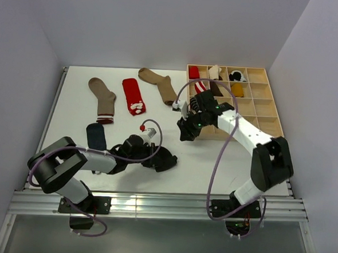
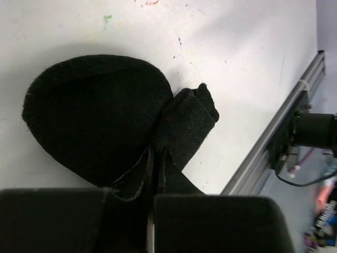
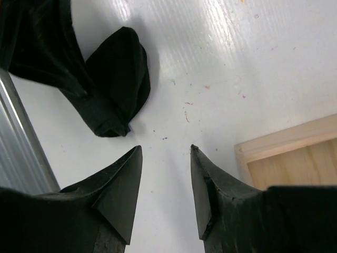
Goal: Roll the socks
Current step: Roll the sock at the center of the board.
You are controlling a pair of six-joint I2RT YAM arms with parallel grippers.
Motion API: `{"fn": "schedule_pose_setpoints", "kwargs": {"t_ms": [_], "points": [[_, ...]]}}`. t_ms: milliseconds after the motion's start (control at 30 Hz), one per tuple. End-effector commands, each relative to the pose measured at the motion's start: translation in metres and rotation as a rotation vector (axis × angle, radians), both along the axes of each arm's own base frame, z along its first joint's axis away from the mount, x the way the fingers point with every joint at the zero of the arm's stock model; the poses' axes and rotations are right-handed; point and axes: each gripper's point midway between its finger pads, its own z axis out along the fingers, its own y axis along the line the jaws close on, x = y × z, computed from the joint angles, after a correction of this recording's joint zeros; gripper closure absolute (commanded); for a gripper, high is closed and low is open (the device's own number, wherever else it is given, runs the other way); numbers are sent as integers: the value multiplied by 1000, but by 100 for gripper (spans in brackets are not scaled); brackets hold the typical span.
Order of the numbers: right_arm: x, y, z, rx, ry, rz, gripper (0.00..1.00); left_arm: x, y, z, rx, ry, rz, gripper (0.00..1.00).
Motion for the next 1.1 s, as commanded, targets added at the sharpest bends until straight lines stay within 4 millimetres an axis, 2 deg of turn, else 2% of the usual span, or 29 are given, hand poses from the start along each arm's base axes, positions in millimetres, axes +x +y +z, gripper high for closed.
{"fn": "schedule_pose_setpoints", "kwargs": {"t_ms": [0,33,67,100,133,167,233,267,300,333,400,433,500,533,567,767,833,867,1067], "points": [[3,3,14,51,-180,59,50,-27,18,-28,43,225,-31,100],[-5,-1,7,46,-179,79,50,-27,18,-28,30,252,-22,100],[-8,-1,15,62,-242,109,50,-24,20,-27,8,271,-15,100],[-10,-3,14,57,-272,120,50,-30,19,-23,-27,309,-45,100],[-22,-7,2,42,-272,141,50,-30,20,-25,-39,352,-34,100],[-22,-7,10,49,-356,169,50,-29,19,-21,-69,363,-42,100],[-38,-4,-3,26,-416,221,48,-30,19,-21,-94,426,-37,100],[-42,-3,2,29,-464,230,46,-30,19,-21,-98,443,-36,100],[-47,-1,1,25,-490,245,46,-29,18,-20,-101,457,-35,99],[-61,2,-11,-3,-503,279,46,-32,17,-21,-106,489,-40,100],[-68,11,-5,18,-580,313,44,-31,16,-20,-123,520,-39,100],[-78,15,-12,6,-594,340,43,-32,16,-22,-126,548,-32,100],[-82,22,-10,11,-649,362,43,-31,17,-21,-132,574,-30,100],[-93,26,-18,7,-654,398,43,-30,17,-23,-127,582,-26,100],[-90,28,-17,-7,-695,402,43,-30,18,-24,-119,595,-20,100],[-112,43,-35,-38,-777,502,42,-27,17,-25,-96,636,-20,100],[-117,43,-44,-62,-787,523,42,-27,18,-27,-91,649,-18,100],[-120,51,-41,-44,-817,539,42,-26,18,-26,-93,649,-23,100],[-128,59,-56,-90,-849,593,43,-27,19,-29,-89,674,-26,100]]}}
